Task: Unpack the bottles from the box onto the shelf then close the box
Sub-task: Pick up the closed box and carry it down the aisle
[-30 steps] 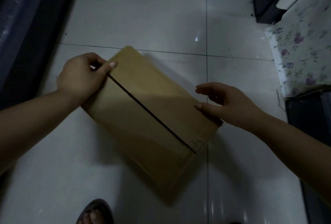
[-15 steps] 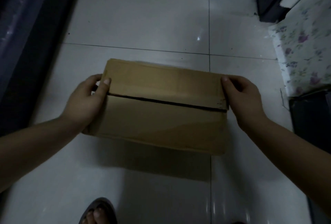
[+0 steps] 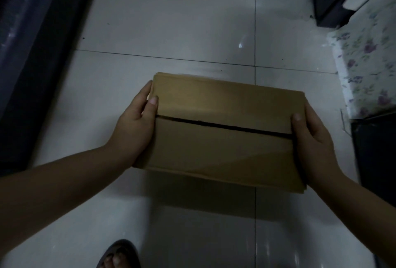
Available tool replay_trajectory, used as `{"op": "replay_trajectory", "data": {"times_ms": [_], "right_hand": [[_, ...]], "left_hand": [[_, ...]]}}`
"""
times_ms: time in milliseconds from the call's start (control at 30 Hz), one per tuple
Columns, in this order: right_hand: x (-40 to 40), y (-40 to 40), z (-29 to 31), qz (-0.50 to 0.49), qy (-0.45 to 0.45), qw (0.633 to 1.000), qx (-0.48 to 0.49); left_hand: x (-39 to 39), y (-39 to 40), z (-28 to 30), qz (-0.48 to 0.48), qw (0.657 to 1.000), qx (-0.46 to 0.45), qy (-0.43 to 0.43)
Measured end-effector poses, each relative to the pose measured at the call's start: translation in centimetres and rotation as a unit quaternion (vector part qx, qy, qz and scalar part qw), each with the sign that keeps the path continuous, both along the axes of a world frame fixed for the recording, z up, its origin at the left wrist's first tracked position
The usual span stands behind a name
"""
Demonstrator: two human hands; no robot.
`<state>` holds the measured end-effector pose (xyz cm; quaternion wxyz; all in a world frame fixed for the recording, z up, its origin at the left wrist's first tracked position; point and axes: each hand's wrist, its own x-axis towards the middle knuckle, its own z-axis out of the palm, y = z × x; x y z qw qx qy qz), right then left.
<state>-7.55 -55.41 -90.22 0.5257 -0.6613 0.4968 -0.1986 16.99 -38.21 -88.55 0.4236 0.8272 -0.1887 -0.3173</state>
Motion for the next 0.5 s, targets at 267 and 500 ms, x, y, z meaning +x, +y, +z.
{"op": "replay_trajectory", "data": {"times_ms": [267, 500], "right_hand": [[2.1, -2.2, 3.1, -0.019, -0.045, 0.999, -0.018], [4.1, -3.8, 13.0, -0.041, -0.059, 0.997, 0.002]], "left_hand": [[2.1, -2.3, 3.1, 0.009, 1.000, -0.013, -0.021], [3.8, -4.0, 13.0, 0.031, 0.999, -0.019, -0.012]]}}
